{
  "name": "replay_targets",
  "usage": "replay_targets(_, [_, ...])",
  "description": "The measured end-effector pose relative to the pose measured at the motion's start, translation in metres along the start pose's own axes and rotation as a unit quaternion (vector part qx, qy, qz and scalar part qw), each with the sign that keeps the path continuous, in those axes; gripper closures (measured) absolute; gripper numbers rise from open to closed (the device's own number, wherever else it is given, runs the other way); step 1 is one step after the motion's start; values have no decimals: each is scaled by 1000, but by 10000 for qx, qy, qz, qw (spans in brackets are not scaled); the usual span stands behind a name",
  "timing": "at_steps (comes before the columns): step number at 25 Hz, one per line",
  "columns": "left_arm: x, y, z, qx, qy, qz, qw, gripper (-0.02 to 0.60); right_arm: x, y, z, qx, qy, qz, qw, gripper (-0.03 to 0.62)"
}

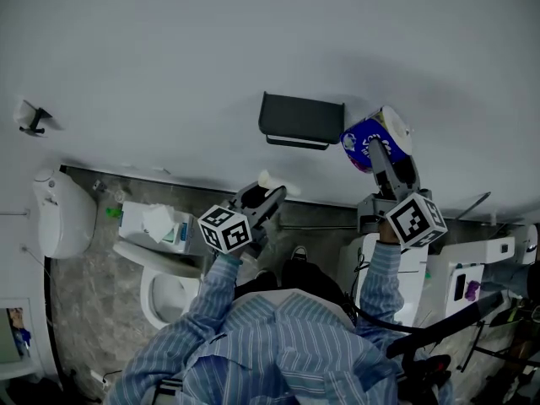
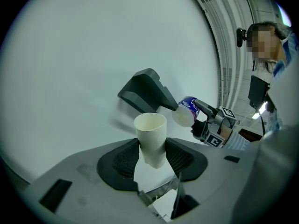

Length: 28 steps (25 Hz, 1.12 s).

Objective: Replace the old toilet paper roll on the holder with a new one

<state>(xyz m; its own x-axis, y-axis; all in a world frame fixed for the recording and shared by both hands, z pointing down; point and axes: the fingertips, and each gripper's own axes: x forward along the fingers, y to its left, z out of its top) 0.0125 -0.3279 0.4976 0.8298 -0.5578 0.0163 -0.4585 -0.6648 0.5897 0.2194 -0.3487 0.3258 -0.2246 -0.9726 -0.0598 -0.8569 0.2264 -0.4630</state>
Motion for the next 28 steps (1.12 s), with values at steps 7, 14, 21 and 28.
replay_targets(7, [4, 0, -4, -22, 57, -19, 10000, 400, -10, -34, -30, 934, 91, -254, 9953, 183])
replay_targets(14, [5, 4, -4, -30, 76, 46, 10000, 400, 1, -48, -61, 2052, 49, -250, 9784, 183])
replay_targets(21, [5, 5, -4, -31, 42, 128, 9999, 400, 13, -60, -85, 3172, -35, -203, 9481, 183])
replay_targets(28, [-5, 5, -6, -43, -36, 257, 9997, 400, 17, -66, -104, 4096, -194, -201, 9118, 183])
